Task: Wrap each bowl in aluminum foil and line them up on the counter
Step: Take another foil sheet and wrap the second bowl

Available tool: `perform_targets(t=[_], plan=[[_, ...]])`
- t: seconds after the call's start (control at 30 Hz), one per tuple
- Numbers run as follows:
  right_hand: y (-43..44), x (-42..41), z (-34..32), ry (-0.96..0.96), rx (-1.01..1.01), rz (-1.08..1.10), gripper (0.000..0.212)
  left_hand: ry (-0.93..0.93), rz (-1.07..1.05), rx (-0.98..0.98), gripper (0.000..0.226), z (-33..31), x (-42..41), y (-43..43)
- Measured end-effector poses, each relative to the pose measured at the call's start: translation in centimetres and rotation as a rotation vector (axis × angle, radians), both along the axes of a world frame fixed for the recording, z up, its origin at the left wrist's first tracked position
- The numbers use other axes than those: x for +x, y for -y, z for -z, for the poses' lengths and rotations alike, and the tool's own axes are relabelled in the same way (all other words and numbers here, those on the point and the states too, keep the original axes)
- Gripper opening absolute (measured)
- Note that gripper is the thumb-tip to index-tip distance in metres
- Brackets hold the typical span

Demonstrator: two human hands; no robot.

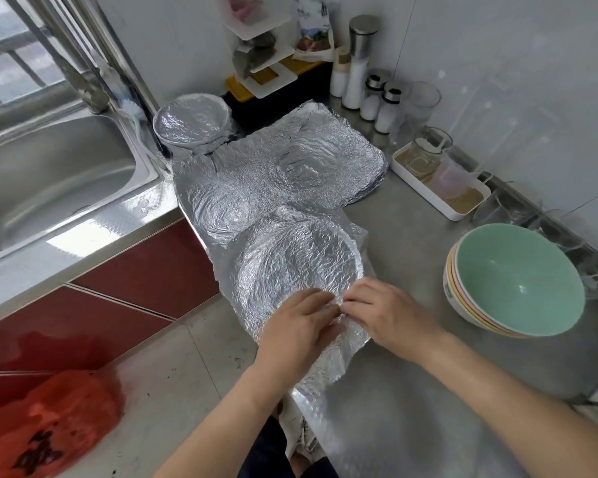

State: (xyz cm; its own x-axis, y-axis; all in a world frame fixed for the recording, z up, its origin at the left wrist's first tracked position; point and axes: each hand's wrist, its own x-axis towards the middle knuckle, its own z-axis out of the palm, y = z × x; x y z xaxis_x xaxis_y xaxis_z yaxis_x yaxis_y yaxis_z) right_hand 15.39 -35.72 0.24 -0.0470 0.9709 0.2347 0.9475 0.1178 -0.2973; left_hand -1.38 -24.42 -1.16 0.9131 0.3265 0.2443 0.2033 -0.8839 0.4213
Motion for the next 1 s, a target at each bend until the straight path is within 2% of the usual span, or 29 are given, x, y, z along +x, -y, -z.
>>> perform_targets(t=[0.07,0.2,0.33,0.43,0.53,0.67,0.7,0.77,0.83,0.9,0.93,0.97,1.0], plan=[[0.0,0.1,0.3,0.015,0.011,-0.011,0.01,0.046,0.02,0.028,0.034,0.8,-0.3,-0.2],[-0.1,0.2,0.3,0.076,0.045,-0.033,0.021,0.111,0.026,0.051,0.028,1.2,-0.5,-0.5],[-0.5,0.6,0.4,0.07,0.063,-0.018,0.017,0.096,0.022,0.068,0.026,1.0,-0.5,-0.8],[-0.5,1.0,0.1,0.056,0.055,-0.014,0.012,0.112,-0.004,0.046,0.032,0.3,-0.3,-0.3],[0.2,0.6,-0.8,0.014,0.044,0.11,0.019,0.157,-0.115,0.006,0.029,-0.6,-0.5,-0.3],[1.1,-1.1,-1.1,-0.322,0.165,0.637,0.013,0.273,-0.633,-0.104,0.023,-2.1,-2.1,-2.0],[1.2,-1.2,-0.7,-0.463,0.161,0.806,0.019,0.267,-0.789,-0.206,0.025,-2.4,-2.5,-2.7],[1.1,-1.3,0.3,-0.886,0.049,1.131,0.043,0.256,-1.031,-0.471,0.035,-2.4,-3.2,-4.0],[0.9,-1.5,0.6,-1.299,-0.071,1.289,0.062,0.325,-1.122,-0.683,0.038,-1.9,-3.7,-4.9],[0.8,-1.8,1.2,-1.561,-0.074,1.327,0.066,0.394,-1.097,-0.825,0.037,-1.8,-3.8,-5.0],[0.8,-2.1,1.2,-1.598,-0.056,1.341,0.065,0.402,-1.092,-0.873,0.037,-2.0,-3.7,-4.9],[0.8,-2.3,1.3,-1.534,-0.035,1.352,0.063,0.401,-1.092,-0.895,0.035,-2.0,-3.7,-4.9],[0.7,-2.6,1.3,-1.367,-0.01,1.347,0.06,0.403,-1.086,-0.9,0.033,-1.9,-3.7,-4.9]])
